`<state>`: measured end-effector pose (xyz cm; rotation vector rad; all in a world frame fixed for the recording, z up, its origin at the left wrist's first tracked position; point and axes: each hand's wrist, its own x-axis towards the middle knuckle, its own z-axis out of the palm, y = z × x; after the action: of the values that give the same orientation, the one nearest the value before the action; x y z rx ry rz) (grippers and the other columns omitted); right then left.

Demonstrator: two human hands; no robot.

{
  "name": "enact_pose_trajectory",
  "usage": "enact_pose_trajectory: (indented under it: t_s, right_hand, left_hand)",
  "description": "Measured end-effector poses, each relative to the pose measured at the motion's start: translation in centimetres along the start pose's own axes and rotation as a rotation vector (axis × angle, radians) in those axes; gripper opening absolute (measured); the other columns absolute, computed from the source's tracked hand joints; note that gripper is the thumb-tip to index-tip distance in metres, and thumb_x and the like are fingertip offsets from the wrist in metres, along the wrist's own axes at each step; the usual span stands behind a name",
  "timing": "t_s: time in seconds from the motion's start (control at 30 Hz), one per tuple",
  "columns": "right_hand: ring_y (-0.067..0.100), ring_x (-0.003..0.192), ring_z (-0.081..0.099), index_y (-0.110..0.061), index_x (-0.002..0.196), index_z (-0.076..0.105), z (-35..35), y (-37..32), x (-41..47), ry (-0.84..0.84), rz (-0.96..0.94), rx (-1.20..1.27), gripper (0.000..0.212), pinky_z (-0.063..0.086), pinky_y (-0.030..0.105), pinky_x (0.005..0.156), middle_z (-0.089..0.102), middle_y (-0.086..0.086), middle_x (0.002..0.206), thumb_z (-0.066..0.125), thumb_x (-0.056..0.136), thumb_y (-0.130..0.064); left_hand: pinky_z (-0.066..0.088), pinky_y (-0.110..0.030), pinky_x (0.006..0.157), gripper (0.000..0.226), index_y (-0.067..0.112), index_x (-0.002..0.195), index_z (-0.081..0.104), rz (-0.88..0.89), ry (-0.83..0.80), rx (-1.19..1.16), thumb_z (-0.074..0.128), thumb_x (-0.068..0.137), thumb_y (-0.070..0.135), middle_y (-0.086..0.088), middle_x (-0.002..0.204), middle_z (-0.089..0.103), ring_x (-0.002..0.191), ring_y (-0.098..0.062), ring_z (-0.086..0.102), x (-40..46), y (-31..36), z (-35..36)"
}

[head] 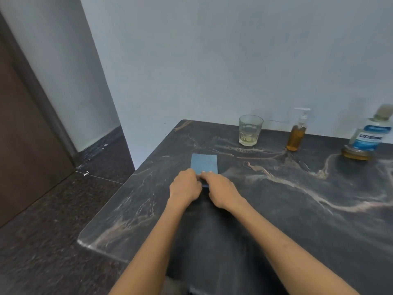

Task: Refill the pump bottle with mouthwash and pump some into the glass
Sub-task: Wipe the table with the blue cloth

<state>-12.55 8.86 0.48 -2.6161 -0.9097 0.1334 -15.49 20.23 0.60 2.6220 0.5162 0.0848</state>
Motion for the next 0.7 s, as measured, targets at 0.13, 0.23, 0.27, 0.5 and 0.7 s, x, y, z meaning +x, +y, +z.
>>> enact_pose_trajectory:
  t_s: [0.13,0.23,0.27,0.5,0.7]
  right_hand:
    - [0.023,0.134,0.034,-0.017,0.139,0.037,2.0,-3.4,-7.0,0.012,-0.078,-0.077,0.046,0.035,0.039,0.104,0.035,0.003,0.147,0.040,0.094,-0.007]
    - [0.018,0.140,0.023,-0.018,0.145,0.028,3.4,-5.2,-10.6,0.034,-0.111,-0.131,0.051,0.028,0.033,0.109,0.023,0.001,0.154,0.042,0.097,-0.010]
    - [0.018,0.141,0.021,-0.018,0.146,0.026,3.7,-5.7,-11.4,0.035,-0.120,-0.139,0.052,0.026,0.032,0.110,0.021,0.001,0.155,0.043,0.097,-0.010]
    - [0.022,0.139,0.027,-0.017,0.143,0.029,5.0,-8.5,-15.6,0.039,-0.091,-0.164,0.056,0.034,0.035,0.105,0.026,0.004,0.152,0.051,0.092,-0.007]
    - [0.030,0.123,0.043,-0.009,0.133,0.042,5.0,-10.8,-14.2,0.185,0.128,-0.076,0.042,0.028,0.039,0.106,0.049,0.013,0.134,0.037,0.098,-0.033]
  left_hand:
    - [0.046,-0.036,0.067,0.018,0.003,0.083,0.056,-0.021,0.036,-0.037,0.054,0.090,0.019,-0.017,0.095,0.065,0.085,-0.031,0.061,-7.5,-1.8,-0.9]
    - [0.044,-0.035,0.067,0.018,0.001,0.088,0.061,-0.031,0.064,-0.037,0.054,0.090,0.018,-0.016,0.096,0.065,0.089,-0.031,0.061,-11.7,-2.8,-1.1]
    - [0.043,-0.033,0.067,0.018,0.002,0.092,0.063,-0.040,0.071,-0.028,0.054,0.090,0.018,-0.015,0.098,0.064,0.091,-0.031,0.061,-12.7,-3.1,-1.1]
    - [0.048,-0.035,0.071,0.015,0.009,0.086,0.065,0.010,0.088,-0.089,0.055,0.089,0.019,-0.010,0.092,0.065,0.090,-0.030,0.062,-17.8,-5.5,-1.2]
    - [0.028,-0.049,0.111,0.033,0.021,0.128,0.051,0.018,0.120,-0.119,0.045,0.097,0.028,0.003,0.129,0.057,0.121,-0.018,0.052,-18.7,-8.2,-0.9]
